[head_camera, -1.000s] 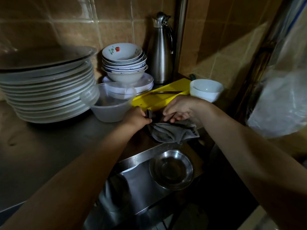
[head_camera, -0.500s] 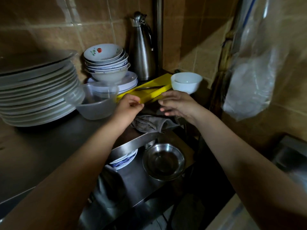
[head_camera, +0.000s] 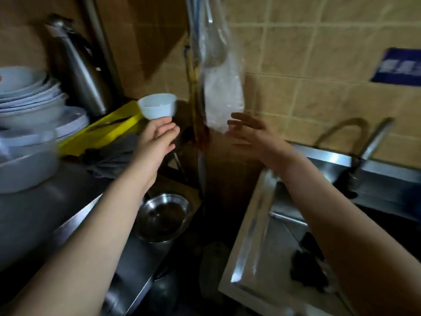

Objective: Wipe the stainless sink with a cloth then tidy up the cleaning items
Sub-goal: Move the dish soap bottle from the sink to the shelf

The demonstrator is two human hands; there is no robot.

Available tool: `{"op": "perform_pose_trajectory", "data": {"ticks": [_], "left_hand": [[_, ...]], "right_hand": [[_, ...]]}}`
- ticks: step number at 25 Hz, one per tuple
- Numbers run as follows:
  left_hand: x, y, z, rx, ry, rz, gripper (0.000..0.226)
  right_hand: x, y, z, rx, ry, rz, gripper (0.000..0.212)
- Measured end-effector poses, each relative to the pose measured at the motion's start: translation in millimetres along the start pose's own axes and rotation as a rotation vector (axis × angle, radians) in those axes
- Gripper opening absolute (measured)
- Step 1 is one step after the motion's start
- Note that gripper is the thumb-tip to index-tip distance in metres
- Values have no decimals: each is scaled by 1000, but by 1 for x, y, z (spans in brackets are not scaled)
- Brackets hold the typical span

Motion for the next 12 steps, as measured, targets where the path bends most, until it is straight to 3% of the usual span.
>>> {"op": "perform_pose_trajectory", "data": {"ticks": [5,12], "left_hand": [[-31,-16,73,-61,-275,-40,28],[-111,-43,183,-106,-589,-143,31]], "right_hand": [[-90,1,-61,-50,318,12,45],[-232,8,-121,-110,634,68,46]]}}
Point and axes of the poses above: each hand's wrist, its own x-axis towards the middle knuckle, its own z-axis out of the palm, y = z × x, the point moved 7 cm from there along x, towards the middle knuckle, and after that the axes turned 2 degrees about -y, right-handed, at the moved point
